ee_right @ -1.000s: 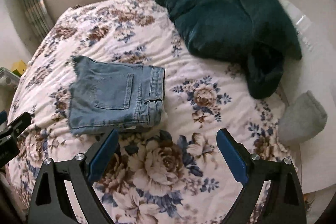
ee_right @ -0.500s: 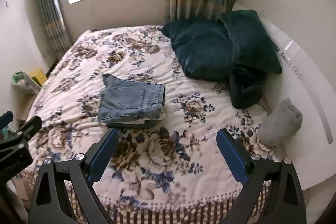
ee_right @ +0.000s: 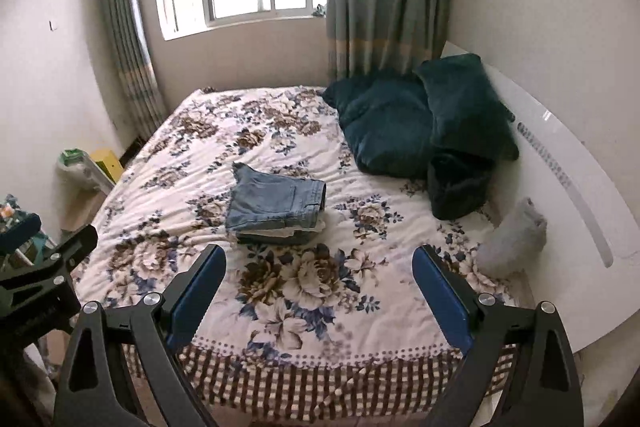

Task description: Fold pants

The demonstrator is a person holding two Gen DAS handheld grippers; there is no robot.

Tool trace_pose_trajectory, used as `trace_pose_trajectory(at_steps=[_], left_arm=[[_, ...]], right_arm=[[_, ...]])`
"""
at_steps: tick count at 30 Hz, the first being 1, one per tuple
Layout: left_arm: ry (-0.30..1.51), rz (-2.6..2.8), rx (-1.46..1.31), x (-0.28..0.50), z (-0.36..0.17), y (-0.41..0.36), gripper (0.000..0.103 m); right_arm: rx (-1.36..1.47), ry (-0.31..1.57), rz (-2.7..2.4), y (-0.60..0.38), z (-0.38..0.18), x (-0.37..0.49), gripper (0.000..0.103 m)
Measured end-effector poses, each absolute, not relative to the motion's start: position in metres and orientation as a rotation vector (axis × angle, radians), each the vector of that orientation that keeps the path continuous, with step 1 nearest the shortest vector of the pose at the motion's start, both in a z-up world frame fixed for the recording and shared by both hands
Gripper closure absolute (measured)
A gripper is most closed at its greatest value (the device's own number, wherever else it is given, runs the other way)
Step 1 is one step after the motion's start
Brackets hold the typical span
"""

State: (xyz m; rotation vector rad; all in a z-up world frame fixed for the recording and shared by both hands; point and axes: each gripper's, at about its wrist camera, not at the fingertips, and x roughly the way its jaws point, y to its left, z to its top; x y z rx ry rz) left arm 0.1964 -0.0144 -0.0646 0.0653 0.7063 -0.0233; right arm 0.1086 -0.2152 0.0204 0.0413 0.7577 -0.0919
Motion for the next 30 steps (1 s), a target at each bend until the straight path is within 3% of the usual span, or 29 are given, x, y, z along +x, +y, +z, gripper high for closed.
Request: trace_pose_trajectory(at_steps=[13, 17, 30], left_arm=[[0.628, 0.009, 0.041, 0.141, -0.029, 0.001, 0.007], [0.640, 0.014, 0.035, 0.149, -0.034, 0.002, 0.000], [0.682, 0.060, 0.071, 0.225, -0.064, -0.008, 0.000]], right_arm=[[0.063, 0.684, -0.043, -0.205, 0.078, 0.031, 0.007], [0.079, 0.706, -0.033, -0.206, 0.069, 0.043, 0.006], [0.066, 0.751, -0.096, -0.216, 0.024, 0.153, 0.005]])
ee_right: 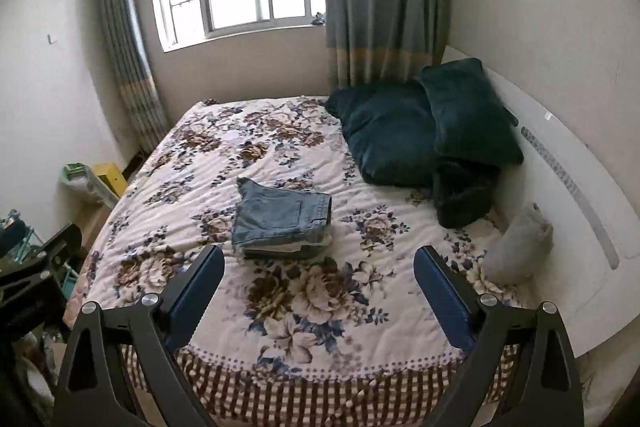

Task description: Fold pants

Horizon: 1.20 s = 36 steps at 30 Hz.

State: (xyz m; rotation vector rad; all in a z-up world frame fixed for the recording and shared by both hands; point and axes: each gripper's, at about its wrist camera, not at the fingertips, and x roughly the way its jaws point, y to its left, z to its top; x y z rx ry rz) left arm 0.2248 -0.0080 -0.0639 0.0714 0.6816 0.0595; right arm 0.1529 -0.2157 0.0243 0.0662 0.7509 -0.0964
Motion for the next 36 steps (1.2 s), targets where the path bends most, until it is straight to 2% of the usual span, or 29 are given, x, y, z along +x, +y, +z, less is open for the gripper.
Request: trace_pose_trajectory(at_steps=[8, 15, 36], left_arm=[[0.762, 0.050, 0.074, 0.270, -0.091, -0.020, 0.000], [0.789, 0.042, 0.065, 0.288, -0.094, -0.027, 0.000], [0.787, 0.035, 0.071, 0.299, -0.093, -0.029, 0.000]], right_arm=[[0.035, 0.810, -0.127, -0.220, -0.001, 0.214, 0.005], [0.035, 0.848, -0.133, -0.224, -0.017, 0.242, 0.005], [0.029, 0.854, -0.128, -0.221, -0.030, 0.242, 0.005]])
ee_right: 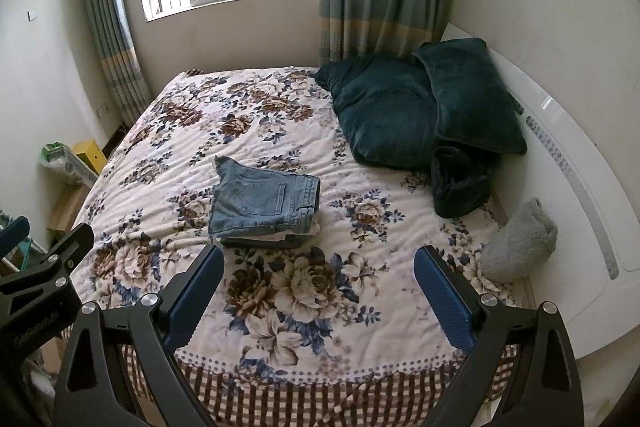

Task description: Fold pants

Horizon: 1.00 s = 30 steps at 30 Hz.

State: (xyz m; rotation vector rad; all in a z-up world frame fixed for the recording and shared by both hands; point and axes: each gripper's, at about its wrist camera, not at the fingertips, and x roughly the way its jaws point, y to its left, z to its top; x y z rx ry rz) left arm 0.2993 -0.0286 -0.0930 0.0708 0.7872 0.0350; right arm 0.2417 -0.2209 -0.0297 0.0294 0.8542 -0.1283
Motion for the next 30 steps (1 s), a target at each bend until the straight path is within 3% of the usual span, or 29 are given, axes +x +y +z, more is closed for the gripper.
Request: trace_pose_trajectory(at_steps=[30], left_arm=[[0.790, 0.042, 0.065, 0.2947, -0.0932, -0.0221, 0.000]], right_arm=[[0.030, 0.855, -0.101, -0.2188, -0.0262, 0.2383, 0.005]])
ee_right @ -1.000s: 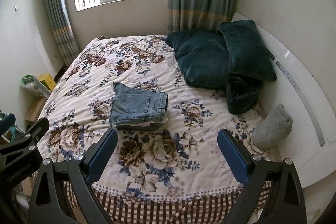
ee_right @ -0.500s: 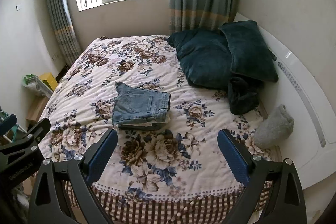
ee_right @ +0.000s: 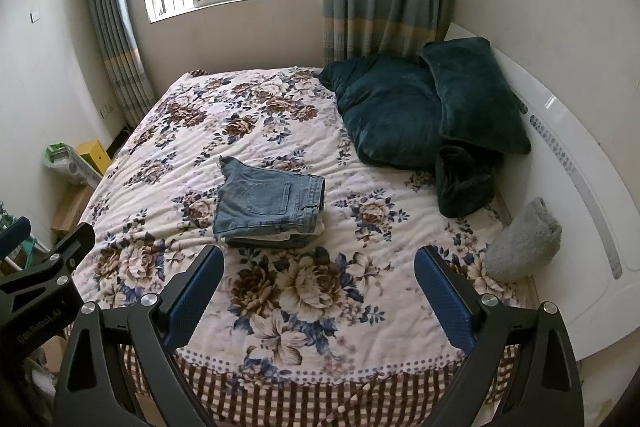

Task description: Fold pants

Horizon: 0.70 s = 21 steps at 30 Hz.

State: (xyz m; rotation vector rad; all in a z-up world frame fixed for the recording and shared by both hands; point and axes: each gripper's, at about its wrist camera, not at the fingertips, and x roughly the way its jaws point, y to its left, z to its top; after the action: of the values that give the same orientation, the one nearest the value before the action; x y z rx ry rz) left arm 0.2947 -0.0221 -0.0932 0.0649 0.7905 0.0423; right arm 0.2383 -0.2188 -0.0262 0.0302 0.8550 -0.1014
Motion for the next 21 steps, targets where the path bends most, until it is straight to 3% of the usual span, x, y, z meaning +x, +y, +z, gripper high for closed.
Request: trace_pose_trajectory(at_steps=[21], left_arm=[[0.790, 0.034, 0.068, 0.2979, -0.0888, -0.0279, 0.000]], right_arm=[[0.031, 0.854, -0.096, -0.2195, -0.0242, 0.2401, 0.005]])
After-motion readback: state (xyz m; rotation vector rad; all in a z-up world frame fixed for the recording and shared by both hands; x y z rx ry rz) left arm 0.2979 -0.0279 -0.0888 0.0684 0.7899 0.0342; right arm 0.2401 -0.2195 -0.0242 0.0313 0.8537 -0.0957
